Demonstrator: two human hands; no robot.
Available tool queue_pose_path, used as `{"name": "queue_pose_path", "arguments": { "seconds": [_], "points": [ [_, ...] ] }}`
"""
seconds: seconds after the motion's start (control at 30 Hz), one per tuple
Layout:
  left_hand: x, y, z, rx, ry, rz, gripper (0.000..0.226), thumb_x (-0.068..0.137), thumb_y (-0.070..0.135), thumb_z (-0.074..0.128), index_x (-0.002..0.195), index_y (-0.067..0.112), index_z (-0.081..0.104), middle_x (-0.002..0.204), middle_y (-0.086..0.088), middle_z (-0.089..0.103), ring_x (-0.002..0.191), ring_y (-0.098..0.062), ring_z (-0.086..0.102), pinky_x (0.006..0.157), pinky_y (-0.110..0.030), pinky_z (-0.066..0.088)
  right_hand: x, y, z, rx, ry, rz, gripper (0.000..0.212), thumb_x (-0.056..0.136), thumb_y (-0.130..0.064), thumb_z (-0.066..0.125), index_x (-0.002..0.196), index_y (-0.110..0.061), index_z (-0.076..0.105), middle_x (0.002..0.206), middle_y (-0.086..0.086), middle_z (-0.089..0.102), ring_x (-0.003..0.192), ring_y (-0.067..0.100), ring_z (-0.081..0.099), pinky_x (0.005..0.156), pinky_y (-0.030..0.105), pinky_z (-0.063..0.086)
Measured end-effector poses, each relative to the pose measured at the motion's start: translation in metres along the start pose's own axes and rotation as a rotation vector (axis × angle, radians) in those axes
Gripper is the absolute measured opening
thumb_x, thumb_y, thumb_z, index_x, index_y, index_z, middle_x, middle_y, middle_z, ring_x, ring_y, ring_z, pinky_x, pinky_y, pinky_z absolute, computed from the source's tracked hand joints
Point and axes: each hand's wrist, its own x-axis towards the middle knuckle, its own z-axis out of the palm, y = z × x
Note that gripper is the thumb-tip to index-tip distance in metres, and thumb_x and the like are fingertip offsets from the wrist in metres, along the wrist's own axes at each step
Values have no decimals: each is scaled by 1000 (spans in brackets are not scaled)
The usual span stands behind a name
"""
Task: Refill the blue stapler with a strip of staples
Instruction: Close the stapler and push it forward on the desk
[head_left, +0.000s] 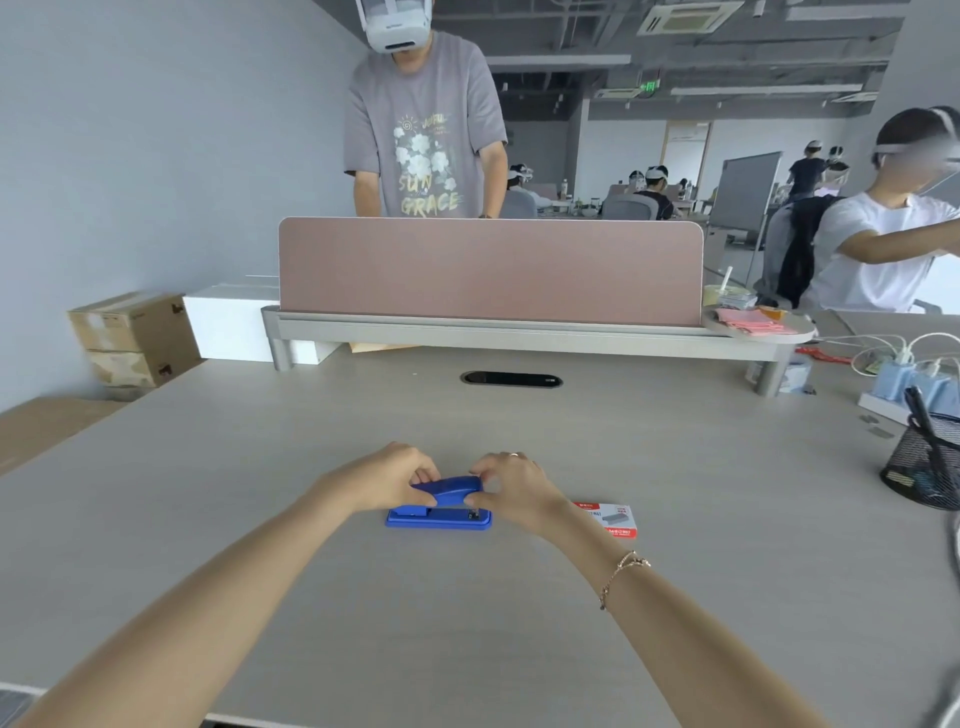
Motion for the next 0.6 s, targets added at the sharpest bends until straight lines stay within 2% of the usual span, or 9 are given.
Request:
{"name": "queue_pose_path", "arguments": {
  "seconds": [0.23, 0.5, 0.6],
  "points": [
    [1, -1, 1, -20, 12, -14, 24, 82, 21, 71, 105, 15, 71, 97, -1, 73, 80, -7, 65, 71, -16, 49, 5, -4, -1, -92, -20, -55, 29, 84, -30, 61, 109, -15, 65, 106, 8, 68, 106, 26, 54, 94, 35, 39],
    [4, 0, 3, 16, 6, -15, 24, 80, 19, 71, 104, 16, 72, 97, -1, 73, 85, -11, 66, 78, -27, 55, 7, -3, 2, -130, -68, -42, 29, 83, -27, 62, 106, -9, 65, 105, 12, 68, 106, 28, 54, 93, 35, 39],
    [6, 0, 5, 26, 6, -14, 23, 80, 18, 72, 103, 16, 72, 92, 2, 72, 79, -9, 63, 71, -22, 50, 5, -1, 7, -112, -68, -32, 28, 86, -25, 60, 107, -8, 65, 106, 15, 67, 103, 29, 56, 90, 35, 42]
  ]
}}
